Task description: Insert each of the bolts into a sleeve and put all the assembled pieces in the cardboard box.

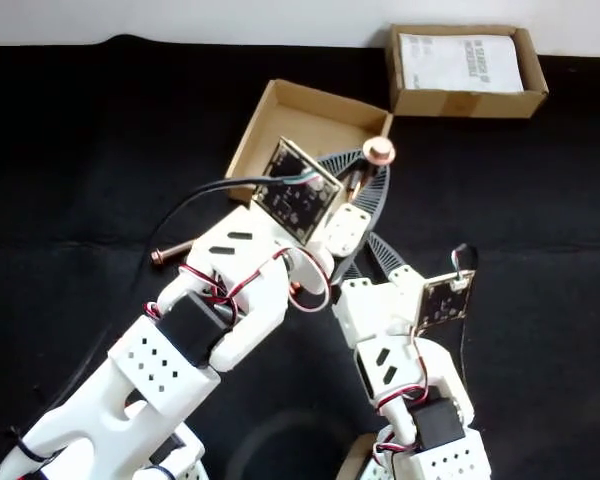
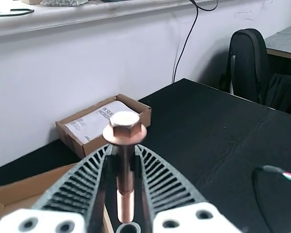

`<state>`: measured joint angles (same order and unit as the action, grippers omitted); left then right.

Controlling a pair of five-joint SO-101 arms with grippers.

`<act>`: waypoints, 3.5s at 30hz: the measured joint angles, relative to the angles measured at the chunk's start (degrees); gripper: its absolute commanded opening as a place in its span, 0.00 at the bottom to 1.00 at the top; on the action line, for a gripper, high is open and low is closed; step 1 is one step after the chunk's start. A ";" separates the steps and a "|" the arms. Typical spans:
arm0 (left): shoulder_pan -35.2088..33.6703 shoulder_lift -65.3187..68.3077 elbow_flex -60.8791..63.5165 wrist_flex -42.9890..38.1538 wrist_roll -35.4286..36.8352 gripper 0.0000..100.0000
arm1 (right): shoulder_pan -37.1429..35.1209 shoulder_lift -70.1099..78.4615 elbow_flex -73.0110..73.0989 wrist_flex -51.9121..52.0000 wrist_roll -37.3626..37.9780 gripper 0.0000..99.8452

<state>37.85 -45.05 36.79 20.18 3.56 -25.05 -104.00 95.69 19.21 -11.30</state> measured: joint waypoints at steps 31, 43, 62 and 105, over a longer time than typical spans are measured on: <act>0.00 0.53 5.19 -3.16 -0.09 0.01 | 0.09 0.09 0.00 0.09 0.00 0.01; 0.00 2.73 5.19 -3.16 -0.09 0.01 | 0.09 0.09 0.00 0.09 0.00 0.01; -2.46 2.64 5.19 16.35 2.64 0.35 | 0.18 0.00 0.00 0.09 0.00 0.01; -35.16 -46.77 29.27 35.60 2.20 0.01 | 0.18 2.11 -9.85 15.56 0.00 0.01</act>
<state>2.68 -91.82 66.07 55.78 5.76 -24.88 -101.89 85.85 34.77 -11.30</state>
